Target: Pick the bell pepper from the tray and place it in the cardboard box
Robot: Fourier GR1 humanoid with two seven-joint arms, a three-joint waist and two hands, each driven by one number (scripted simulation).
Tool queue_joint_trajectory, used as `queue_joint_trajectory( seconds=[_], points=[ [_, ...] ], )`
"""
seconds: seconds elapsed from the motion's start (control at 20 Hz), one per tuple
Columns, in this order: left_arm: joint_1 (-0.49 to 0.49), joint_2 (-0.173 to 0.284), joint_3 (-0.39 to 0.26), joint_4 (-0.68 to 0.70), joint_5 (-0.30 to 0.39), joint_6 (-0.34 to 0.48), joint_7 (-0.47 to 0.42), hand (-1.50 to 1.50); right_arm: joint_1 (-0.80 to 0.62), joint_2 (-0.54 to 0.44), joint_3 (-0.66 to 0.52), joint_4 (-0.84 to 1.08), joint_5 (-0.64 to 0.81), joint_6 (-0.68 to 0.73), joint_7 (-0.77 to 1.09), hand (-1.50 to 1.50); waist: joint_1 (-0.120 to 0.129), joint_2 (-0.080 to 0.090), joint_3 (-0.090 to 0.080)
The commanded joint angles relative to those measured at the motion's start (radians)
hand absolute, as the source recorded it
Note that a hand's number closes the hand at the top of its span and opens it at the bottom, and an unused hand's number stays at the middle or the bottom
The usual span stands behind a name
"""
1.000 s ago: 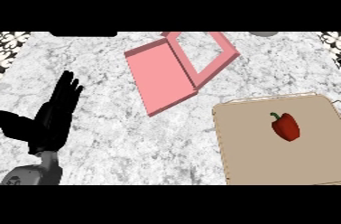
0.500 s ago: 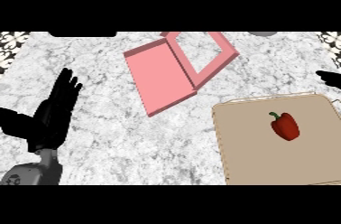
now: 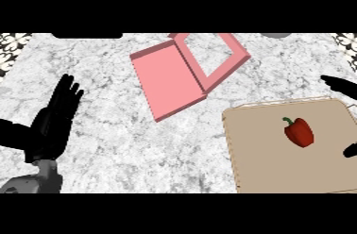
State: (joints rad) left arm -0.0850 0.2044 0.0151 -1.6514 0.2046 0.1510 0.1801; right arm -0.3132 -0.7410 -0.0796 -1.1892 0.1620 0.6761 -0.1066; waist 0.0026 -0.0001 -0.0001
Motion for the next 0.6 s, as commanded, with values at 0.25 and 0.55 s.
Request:
queue_joint_trajectory(
  seconds=[0.25, 0.55],
  points=[
    [-0.026, -0.046, 0.005, -0.010, -0.049, 0.020, 0.032, 0.00, 0.010, 0.061, -0.044, -0.016, 0.056, 0.058, 0.039, -1.50, -0.002, 0.000, 0.000],
    [-0.085, -0.057, 0.020, 0.050, -0.053, 0.001, 0.034, 0.00, -0.008, 0.117, -0.007, 0.060, 0.208, -0.053, -0.055, -1.50, -0.001, 0.001, 0.000]
  ],
)
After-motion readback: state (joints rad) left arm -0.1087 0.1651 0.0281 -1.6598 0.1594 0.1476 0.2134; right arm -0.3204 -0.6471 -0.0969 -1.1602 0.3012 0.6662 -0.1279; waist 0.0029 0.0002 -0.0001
